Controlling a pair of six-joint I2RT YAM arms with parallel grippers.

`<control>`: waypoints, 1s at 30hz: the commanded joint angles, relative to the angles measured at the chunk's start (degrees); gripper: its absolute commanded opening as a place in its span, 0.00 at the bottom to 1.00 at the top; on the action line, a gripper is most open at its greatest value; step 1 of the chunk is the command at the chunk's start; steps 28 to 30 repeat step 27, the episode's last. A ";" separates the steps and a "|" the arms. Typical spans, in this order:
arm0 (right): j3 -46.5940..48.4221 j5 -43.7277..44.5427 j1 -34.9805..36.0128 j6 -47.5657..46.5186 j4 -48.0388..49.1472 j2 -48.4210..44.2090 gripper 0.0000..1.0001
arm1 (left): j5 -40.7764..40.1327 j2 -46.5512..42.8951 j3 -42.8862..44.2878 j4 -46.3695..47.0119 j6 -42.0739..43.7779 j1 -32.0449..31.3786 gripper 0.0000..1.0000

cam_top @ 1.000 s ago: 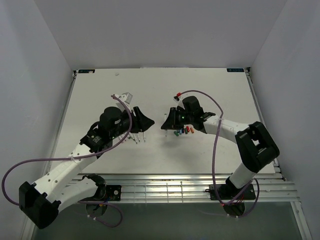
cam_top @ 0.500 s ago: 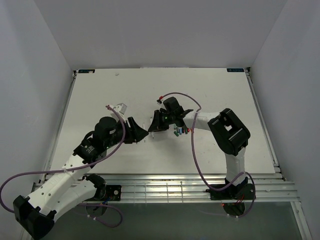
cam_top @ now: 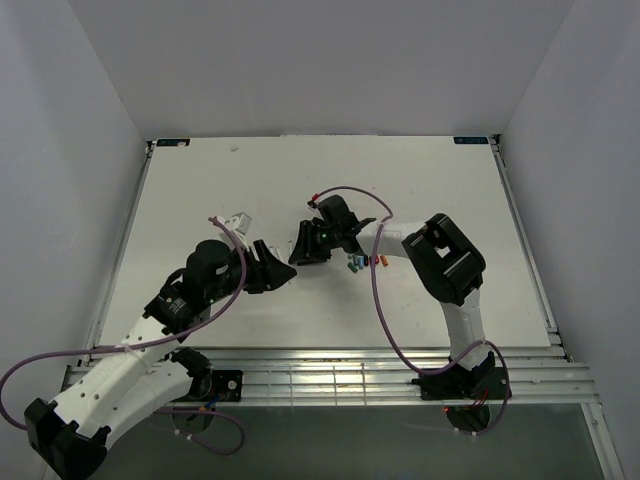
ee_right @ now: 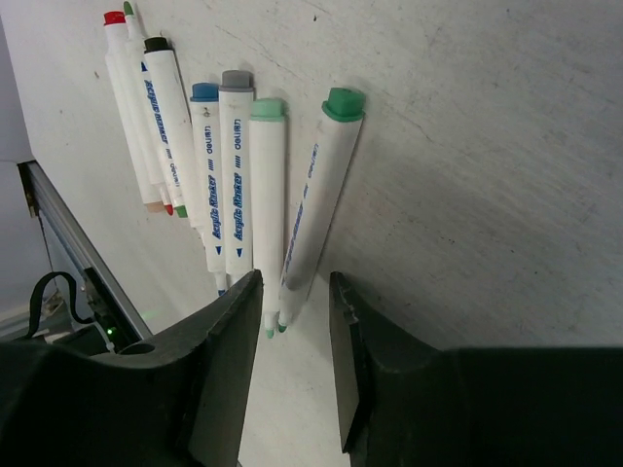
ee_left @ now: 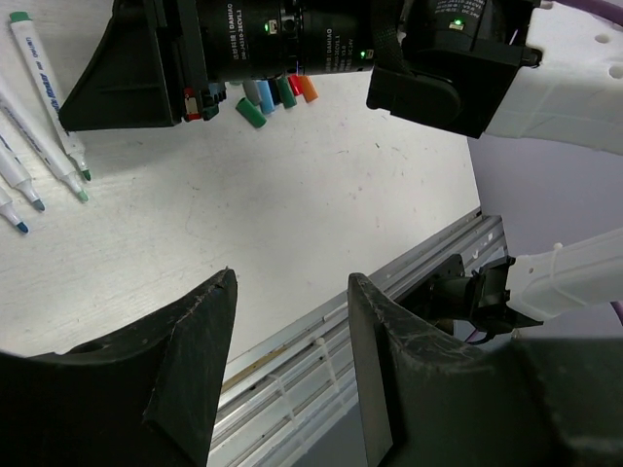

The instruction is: Open the pen caps

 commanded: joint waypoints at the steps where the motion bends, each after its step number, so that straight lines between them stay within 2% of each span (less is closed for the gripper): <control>1: 1.91 1.58 0.48 -0.17 -1.67 0.20 0.42 | 1.16 -1.43 -0.67 -0.28 -1.05 0.31 0.60; 8: -0.11 3.51 0.48 -1.31 -2.11 -2.43 0.48 | 1.34 -2.49 -1.46 -0.19 -1.58 0.31 0.61; 13: -1.60 8.25 0.48 -5.08 -5.62 -8.23 0.53 | 1.42 -1.79 -1.90 0.25 -1.84 0.31 0.61; 15: -1.78 11.84 0.48 -7.45 -10.88 -11.12 0.55 | 1.34 -1.52 -2.16 0.77 -2.02 0.31 0.61; 17: -2.57 15.28 0.48 -9.39 -16.32 -13.50 0.61 | 0.99 -1.08 -2.69 1.48 -2.45 0.31 0.64; 18: -3.01 20.34 0.56 -9.83 -19.05 -15.77 0.67 | 0.55 -0.82 -2.95 1.83 -2.72 0.31 0.65; 21: -4.85 29.85 0.57 -12.12 -28.70 -20.09 0.79 | 0.63 0.58 -4.36 4.11 -3.60 0.31 0.73; 23: -8.43 33.30 0.65 -13.88 -31.98 -24.38 0.93 | 1.07 3.12 -5.32 5.86 -4.74 0.31 0.87; 26: -15.29 34.02 0.65 -16.69 -31.83 -30.54 0.90 | 2.74 6.11 -6.99 9.54 -6.75 0.31 0.98; 27: -20.10 32.88 0.65 -17.13 -30.69 -35.34 0.90 | 3.35 7.86 -7.52 11.04 -7.11 0.31 0.98; 30: -20.10 32.88 0.65 -17.13 -30.69 -35.34 0.90 | 3.35 7.86 -7.52 11.04 -7.11 0.31 0.98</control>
